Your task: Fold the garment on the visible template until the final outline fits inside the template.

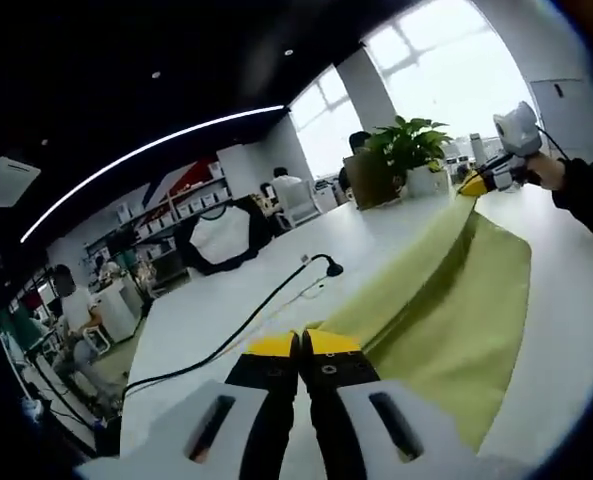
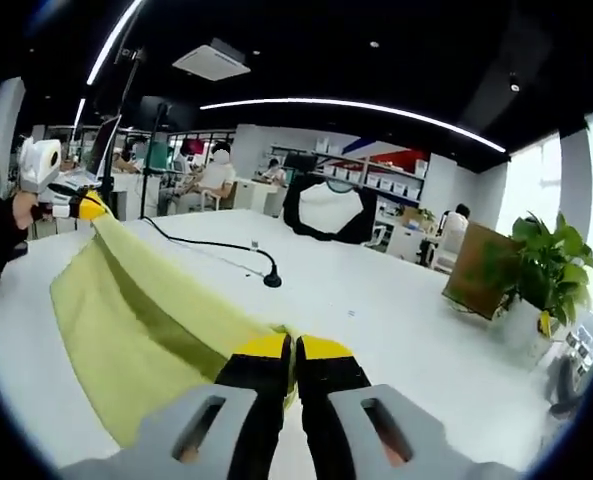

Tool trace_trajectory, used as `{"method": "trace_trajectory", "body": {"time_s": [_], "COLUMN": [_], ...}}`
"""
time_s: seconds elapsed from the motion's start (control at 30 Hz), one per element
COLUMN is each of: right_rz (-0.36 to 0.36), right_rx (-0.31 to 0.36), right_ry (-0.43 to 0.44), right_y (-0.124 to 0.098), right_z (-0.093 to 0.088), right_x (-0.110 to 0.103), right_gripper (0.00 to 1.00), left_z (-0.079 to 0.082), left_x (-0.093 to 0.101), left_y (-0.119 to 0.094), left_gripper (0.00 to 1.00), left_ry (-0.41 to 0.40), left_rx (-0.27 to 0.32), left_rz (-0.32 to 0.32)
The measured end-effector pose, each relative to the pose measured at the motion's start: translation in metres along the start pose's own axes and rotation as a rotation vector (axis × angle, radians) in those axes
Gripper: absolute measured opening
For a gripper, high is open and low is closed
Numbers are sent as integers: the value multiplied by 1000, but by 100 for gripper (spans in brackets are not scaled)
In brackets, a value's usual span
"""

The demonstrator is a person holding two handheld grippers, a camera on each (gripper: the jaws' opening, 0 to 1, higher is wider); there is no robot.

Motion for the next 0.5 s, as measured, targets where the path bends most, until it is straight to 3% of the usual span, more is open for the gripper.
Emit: {"method": "trace_trajectory", "body": {"time_s": [0.13,0.3,0.5], "right_rz": [7,-3,3], "right_rx": [-23,-59,-95], "right_ry": [30,63,86], "right_y": [14,30,43], "right_z": [-13,-31,-48], "right_x": [3,7,8], "right_gripper": [0,0,0], "left_z": [-22,-32,-50], "left_x": [5,12,16], "left_y": [15,27,41], "left_gripper": [2,2,2], "left_ry": [91,107,84], "left_rx": [-87,-97,-150], "left_rz": [10,3,-11]}}
Point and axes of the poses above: the point that each gripper's makers call its tool centre point, and the gripper's own axes: y roughly forward along the fingers, x roughly to its right, z roughly out of its top, the point moved 4 cm from there along -y, roughly backward along the fingers, and after that the axes turned 14 degrees about z, right-handed, at the moved point
